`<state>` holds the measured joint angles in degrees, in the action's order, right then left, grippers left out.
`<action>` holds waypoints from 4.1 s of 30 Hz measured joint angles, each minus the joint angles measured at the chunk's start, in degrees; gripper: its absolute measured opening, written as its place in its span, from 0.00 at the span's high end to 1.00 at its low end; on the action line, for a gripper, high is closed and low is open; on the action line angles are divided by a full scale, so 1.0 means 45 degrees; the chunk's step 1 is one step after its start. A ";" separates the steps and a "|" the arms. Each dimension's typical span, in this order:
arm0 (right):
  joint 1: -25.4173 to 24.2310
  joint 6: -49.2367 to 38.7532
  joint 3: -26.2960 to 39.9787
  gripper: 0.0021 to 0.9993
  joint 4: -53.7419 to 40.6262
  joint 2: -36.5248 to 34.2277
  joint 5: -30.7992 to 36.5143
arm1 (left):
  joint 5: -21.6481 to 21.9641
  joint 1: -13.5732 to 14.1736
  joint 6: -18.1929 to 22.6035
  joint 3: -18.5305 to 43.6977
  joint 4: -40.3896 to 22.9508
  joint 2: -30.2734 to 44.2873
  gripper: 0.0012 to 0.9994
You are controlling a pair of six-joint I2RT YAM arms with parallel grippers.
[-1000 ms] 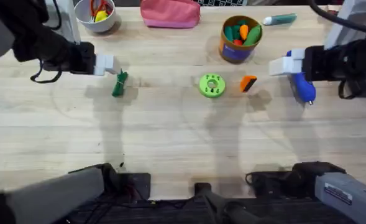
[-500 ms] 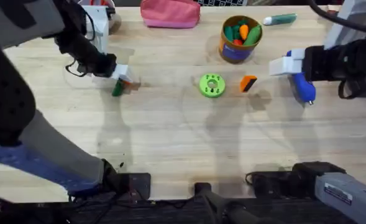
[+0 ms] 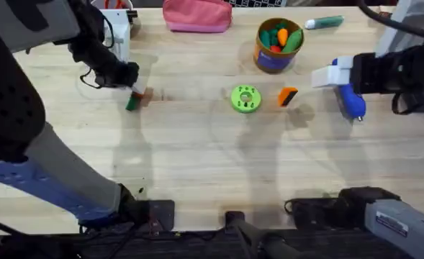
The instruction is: Pick up the gripper from the table and insert it into the empty holder that is missing its gripper. Then pick up a screw, insert it into the mounting hole, and use the screwdriver to tighten it. Finally, clean up the table by picking up the vegetable and placing it into the bucket.
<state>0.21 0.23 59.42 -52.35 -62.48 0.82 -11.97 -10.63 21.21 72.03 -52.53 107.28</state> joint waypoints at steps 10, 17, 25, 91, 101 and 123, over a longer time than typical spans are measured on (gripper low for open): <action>0.0000 0.0000 0.0005 0.01 -0.0002 0.0000 0.0000 | 0.0062 0.0000 0.0001 0.0077 -0.0152 0.0000 0.99; 0.0000 0.0000 0.0005 0.01 -0.0002 0.0000 0.0000 | 0.0647 0.0103 -0.0258 0.0914 -0.1059 -0.0631 0.99; 0.0000 0.0000 0.0005 0.01 -0.0002 0.0000 0.0000 | 0.0996 0.0805 -0.0628 0.1456 -0.1331 -0.3942 0.99; 0.0000 0.0000 0.0005 0.01 -0.0055 0.0000 0.0000 | -0.1363 0.1494 -0.2868 -0.7940 0.5815 -1.7430 0.01; 0.0000 0.0000 0.0005 0.01 -0.0055 0.0000 0.0000 | -0.2736 0.1715 -0.4382 -1.2105 0.8187 -2.1541 0.01; 0.0000 0.0000 0.0005 0.01 -0.0058 0.0000 0.0000 | -0.9468 0.3000 -0.5660 -1.5902 1.0849 -2.3774 0.01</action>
<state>0.21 0.23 59.44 -52.61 -62.48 0.82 -54.57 2.87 -4.26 0.47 -3.71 0.30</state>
